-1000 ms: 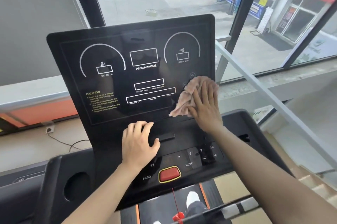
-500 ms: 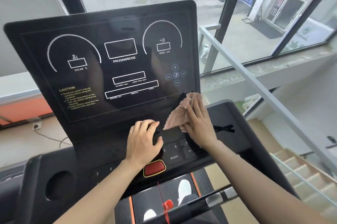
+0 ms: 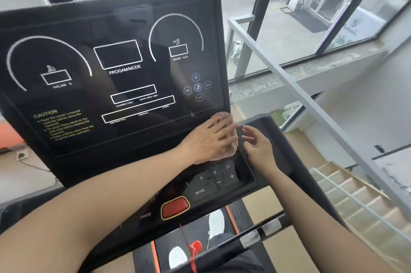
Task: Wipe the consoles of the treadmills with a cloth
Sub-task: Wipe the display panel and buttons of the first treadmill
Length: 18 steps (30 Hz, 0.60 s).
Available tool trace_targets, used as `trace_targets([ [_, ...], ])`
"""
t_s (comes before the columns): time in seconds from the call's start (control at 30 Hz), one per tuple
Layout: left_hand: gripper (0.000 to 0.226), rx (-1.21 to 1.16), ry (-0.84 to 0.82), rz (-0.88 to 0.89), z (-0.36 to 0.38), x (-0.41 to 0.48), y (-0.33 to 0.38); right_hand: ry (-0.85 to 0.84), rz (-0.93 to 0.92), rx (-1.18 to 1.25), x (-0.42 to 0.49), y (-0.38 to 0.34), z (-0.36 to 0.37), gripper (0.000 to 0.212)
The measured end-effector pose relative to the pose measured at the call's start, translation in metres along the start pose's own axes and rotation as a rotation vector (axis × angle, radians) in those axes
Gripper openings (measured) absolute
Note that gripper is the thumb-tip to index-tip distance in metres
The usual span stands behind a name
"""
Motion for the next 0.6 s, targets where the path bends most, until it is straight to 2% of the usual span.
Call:
trace_targets([
  [0.1,0.063,0.141,-0.081,-0.023,0.011,0.001,-0.016,-0.025,0.070,-0.014,-0.011,0.016,0.012,0.053],
  [0.23,0.073,0.121,-0.033,-0.127,0.007,-0.022,-0.041,-0.061,0.042,-0.080,-0.015,0.013,0.026,0.057],
  [0.37,0.071,0.124,-0.025,-0.150,0.008,-0.052,-0.048,-0.129,-0.036,-0.333,-0.016,0.002,0.044,0.055],
  [0.47,0.071,0.097,-0.024,-0.176,0.010,-0.066,-0.050,-0.147,0.010,-0.484,-0.021,0.002,0.050,0.047],
  [0.6,0.072,0.064,0.032,-0.225,0.006,-0.092,-0.056,-0.172,0.054,-0.650,-0.033,0.003,0.062,0.053],
])
Point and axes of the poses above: each hand's wrist, its own x-axis towards the middle knuckle, its own z-axis out of the palm, y = z × x, the point moved 9 cm from there along x, towards the middle knuckle, and after that the axes turned 7 degrees about x, right-handed, at the moved point
